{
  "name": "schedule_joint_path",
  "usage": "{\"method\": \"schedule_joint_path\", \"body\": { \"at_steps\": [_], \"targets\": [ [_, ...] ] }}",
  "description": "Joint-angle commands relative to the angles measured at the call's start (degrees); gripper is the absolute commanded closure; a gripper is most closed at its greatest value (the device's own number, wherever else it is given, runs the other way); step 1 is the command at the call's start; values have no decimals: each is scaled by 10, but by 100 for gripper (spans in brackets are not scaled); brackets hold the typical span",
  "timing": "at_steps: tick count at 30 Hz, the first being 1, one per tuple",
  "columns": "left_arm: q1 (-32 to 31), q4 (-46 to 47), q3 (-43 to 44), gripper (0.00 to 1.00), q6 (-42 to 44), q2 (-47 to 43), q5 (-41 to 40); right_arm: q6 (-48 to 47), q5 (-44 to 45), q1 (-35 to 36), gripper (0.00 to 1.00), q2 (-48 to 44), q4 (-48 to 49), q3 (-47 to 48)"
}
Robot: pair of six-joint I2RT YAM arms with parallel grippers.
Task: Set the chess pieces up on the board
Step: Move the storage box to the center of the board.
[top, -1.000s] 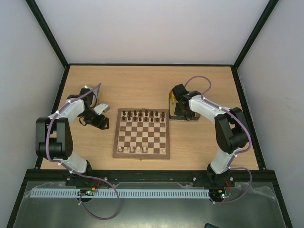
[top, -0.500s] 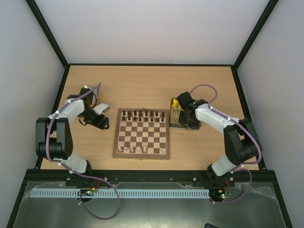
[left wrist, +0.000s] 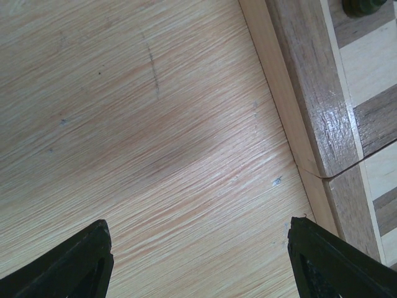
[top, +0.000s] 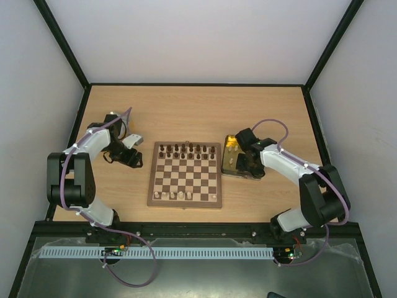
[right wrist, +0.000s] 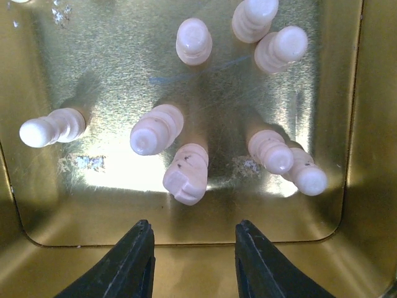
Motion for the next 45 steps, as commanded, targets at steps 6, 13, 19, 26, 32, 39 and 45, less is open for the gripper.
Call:
{"method": "schedule_joint_path", "body": {
  "at_steps": [6,13,19,26,32,39,45],
  "targets": [
    [3,-9,12,23,-7,2,2,19,-9,1,66,-43,-38,-4],
    [3,-8,3,23,-9,-7,3,17,-11,3,65,-15,-43,36],
    [3,-4,-13,23,-7,-17,1,18,-22,19,56,-2,-54,79],
    [4,2,-16,23,-8,-22,0,37,-23,82,57,49,-55,136],
    [4,0,-9,23,-9,-22,1,43,-29,102,60,84,-43,160],
    [4,-2,-10,23,-9,-28,1,41,-33,105,65,108,-31,157],
    [5,0,-12,23,-9,-27,2,43,-40,109,69,123,-22,161]
  ]
}}
